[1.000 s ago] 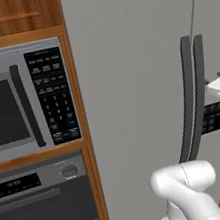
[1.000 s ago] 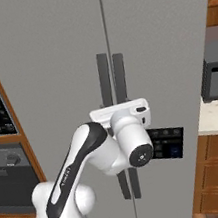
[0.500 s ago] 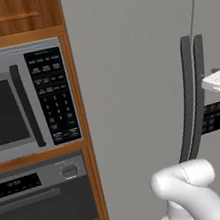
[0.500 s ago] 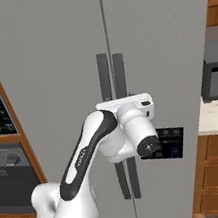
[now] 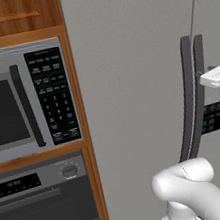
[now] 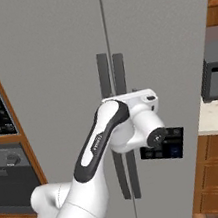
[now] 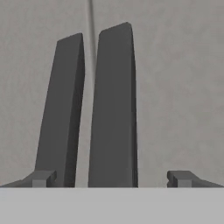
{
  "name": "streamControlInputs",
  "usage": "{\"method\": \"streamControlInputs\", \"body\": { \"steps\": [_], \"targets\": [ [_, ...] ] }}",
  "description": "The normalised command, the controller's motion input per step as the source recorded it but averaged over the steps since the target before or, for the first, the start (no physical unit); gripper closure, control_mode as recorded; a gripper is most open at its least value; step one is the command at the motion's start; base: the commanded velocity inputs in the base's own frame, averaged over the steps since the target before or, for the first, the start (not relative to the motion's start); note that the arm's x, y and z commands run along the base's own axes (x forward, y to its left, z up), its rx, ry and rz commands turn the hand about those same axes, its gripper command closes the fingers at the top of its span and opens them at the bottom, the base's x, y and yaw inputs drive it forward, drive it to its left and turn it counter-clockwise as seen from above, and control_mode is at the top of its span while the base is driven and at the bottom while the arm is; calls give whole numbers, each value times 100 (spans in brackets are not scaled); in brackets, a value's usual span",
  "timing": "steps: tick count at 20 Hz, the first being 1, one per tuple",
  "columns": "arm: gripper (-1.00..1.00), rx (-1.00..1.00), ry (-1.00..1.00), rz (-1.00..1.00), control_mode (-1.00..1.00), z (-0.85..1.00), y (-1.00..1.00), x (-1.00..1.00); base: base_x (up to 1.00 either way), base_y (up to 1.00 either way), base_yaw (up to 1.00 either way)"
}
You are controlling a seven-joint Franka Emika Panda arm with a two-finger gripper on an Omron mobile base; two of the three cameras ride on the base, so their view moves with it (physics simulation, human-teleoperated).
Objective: Open the freezer door, pick up the ice cube tray from the freezer, and place it on the dining counter.
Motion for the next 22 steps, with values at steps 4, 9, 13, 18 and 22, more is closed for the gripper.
{"method": "streamControlInputs", "body": {
  "steps": [4, 9, 13, 18, 22],
  "targets": [
    [-100, 0, 0, 1, -100, -7, 0, 20, 0, 0, 0],
    [-100, 0, 0, 0, -100, -6, 0, 26, 0, 0, 0],
    [-100, 0, 0, 1, -100, -6, 0, 29, 0, 0, 0],
    [100, 0, 0, 0, -100, -2, 0, 10, 0, 0, 0],
    [100, 0, 0, 0, -100, 0, 0, 0, 0, 0, 0]
  ]
}}
